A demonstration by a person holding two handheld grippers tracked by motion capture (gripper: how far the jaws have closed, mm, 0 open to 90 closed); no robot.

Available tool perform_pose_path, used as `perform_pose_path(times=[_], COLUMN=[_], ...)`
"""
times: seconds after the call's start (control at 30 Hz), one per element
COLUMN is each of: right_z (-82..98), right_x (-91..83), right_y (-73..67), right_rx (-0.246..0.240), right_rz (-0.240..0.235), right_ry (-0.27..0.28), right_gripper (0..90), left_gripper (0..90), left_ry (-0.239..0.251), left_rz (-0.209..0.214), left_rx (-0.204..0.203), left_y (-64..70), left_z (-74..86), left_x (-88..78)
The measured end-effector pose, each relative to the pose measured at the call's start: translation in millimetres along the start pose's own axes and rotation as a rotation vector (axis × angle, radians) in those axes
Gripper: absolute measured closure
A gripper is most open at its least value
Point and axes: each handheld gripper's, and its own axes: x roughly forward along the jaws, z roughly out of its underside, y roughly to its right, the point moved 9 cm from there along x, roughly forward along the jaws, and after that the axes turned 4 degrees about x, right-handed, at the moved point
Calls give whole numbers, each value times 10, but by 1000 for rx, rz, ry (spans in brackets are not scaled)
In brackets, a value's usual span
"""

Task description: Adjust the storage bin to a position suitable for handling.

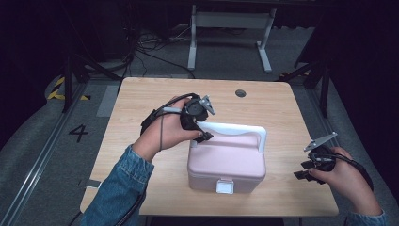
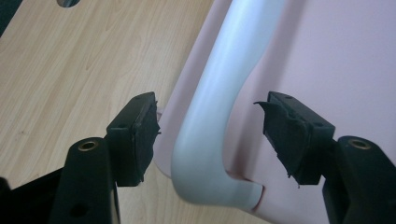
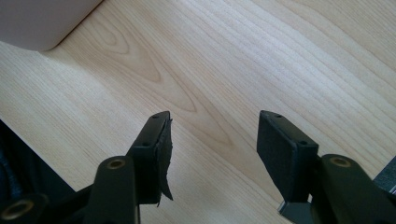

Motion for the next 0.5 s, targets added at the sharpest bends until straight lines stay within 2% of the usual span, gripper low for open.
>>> perform_pose_path(times=[0.2,0.23,0.33,0.43,0.5], right_z=[3,3,3,2,6], right_x=[15,16,15,16,20], right_y=[-8,-8,-12,-14,-17], right_rx=[-5,-5,-6,-8,-6], right_rz=[-6,-6,-7,-8,-10], right_ry=[-4,-5,-5,-6,-7], right_gripper=[459,459,459,459,458], left_gripper=[492,539,587,650,666], left_ry=[-29,-35,-35,-24,-35], left_rz=[-4,-1,-25,-28,-24], left_rx=[46,37,52,40,48], left_y=[38,51,25,18,14], left_z=[-43,-40,-54,-75,-77], left_x=[124,136,143,119,104])
